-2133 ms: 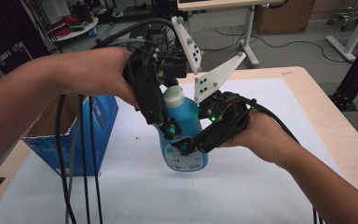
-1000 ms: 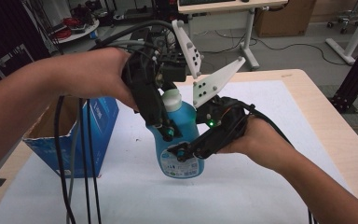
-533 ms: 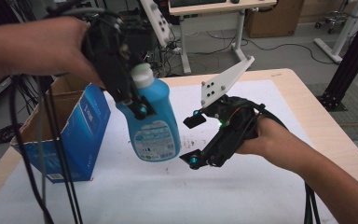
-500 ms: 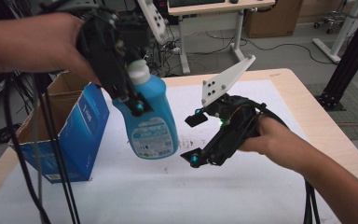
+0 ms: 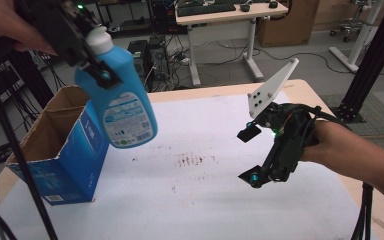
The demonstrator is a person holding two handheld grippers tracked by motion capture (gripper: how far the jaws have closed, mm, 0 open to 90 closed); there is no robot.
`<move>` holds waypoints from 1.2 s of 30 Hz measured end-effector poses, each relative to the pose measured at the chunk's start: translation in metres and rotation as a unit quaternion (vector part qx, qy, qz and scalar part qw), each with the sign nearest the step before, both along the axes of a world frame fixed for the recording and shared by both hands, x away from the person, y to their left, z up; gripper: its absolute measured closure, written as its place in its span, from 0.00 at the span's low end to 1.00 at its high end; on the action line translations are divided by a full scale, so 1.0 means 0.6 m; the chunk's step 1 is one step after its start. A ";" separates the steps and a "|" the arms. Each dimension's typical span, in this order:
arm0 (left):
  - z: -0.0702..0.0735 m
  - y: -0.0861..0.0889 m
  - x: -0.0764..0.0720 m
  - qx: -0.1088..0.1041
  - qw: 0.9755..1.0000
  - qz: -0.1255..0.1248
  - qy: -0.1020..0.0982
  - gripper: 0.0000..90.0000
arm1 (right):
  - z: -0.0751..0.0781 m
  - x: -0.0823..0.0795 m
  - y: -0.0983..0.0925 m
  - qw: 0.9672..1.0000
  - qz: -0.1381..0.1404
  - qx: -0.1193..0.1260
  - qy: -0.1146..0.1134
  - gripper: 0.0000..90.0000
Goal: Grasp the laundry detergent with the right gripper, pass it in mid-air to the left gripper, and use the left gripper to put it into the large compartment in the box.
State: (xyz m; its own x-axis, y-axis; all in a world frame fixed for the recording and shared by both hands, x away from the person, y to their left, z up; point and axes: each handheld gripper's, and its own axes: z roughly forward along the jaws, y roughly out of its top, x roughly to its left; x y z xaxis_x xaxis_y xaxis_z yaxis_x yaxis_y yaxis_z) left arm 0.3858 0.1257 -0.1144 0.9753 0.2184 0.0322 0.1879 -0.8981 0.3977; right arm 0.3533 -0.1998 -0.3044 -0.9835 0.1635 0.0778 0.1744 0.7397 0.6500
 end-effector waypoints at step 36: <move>-0.002 0.262 0.005 -0.023 0.979 0.201 -0.032 0.42 | 0.019 0.002 -0.076 0.997 -0.049 -0.061 -0.002 0.01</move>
State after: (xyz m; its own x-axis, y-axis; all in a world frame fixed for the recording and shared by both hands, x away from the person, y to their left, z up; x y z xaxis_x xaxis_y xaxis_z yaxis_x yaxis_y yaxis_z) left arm 0.3890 0.2827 -0.1155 0.8071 0.5861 0.0711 0.4954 -0.7379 0.4585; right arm 0.3547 -0.2454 -0.2930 -0.9627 0.2665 0.0478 0.2472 0.7933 0.5564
